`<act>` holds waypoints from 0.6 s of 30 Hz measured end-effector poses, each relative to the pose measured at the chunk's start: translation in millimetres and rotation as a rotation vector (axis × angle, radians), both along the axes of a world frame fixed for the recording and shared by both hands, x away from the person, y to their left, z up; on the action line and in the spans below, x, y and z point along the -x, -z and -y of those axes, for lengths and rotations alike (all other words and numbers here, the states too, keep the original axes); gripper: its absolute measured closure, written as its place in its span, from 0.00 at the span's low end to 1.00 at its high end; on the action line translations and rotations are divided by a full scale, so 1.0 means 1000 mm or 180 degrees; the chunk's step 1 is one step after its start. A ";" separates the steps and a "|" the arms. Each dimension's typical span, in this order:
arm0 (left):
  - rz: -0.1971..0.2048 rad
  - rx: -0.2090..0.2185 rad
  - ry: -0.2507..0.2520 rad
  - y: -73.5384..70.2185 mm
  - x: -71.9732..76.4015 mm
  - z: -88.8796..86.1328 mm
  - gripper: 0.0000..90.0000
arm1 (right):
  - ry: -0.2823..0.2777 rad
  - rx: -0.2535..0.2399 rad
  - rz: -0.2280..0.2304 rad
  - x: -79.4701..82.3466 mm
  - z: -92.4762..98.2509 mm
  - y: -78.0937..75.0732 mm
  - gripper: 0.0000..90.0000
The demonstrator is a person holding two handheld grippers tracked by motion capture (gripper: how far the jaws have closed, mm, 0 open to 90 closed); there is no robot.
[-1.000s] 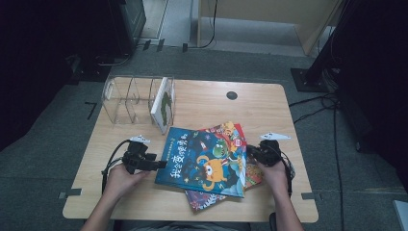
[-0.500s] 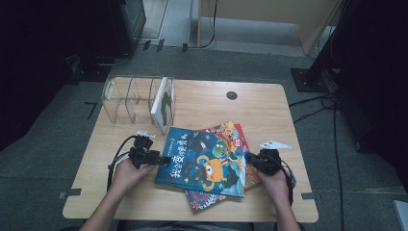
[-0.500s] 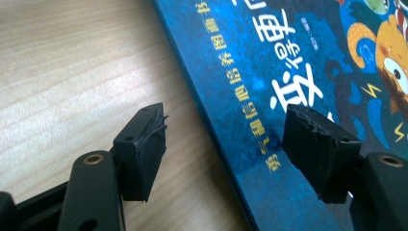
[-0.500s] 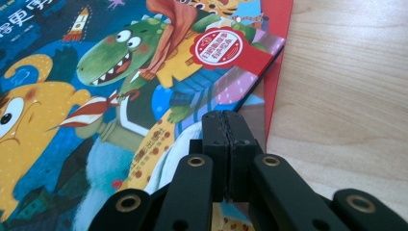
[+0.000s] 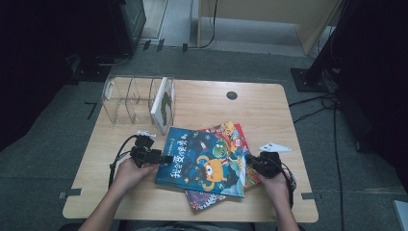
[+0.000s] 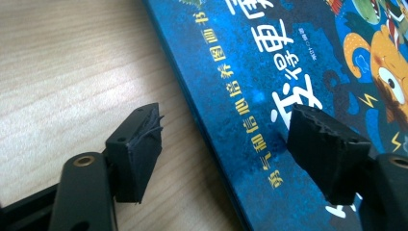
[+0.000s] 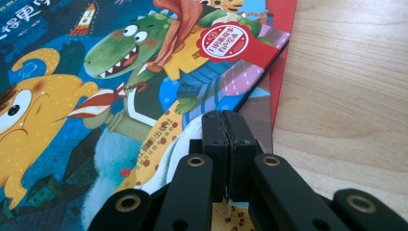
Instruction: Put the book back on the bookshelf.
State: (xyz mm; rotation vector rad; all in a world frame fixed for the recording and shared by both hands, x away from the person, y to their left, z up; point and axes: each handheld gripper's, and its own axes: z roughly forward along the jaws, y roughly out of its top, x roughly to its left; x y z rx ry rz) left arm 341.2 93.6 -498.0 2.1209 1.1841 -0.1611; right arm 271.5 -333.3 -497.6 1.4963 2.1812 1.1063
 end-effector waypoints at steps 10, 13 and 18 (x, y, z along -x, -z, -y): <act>-0.0287 0.0059 0.0021 -0.002 -0.009 0.013 0.38 | -0.0005 -0.0061 0.0007 0.000 0.002 0.001 0.99; -0.0327 0.0044 0.0023 -0.003 -0.010 0.013 0.38 | 0.0001 -0.0068 0.0011 0.000 0.002 0.002 1.00; -0.0446 0.0003 -0.0072 -0.005 -0.011 0.017 0.38 | 0.0016 -0.0072 -0.0001 -0.001 0.001 0.002 1.00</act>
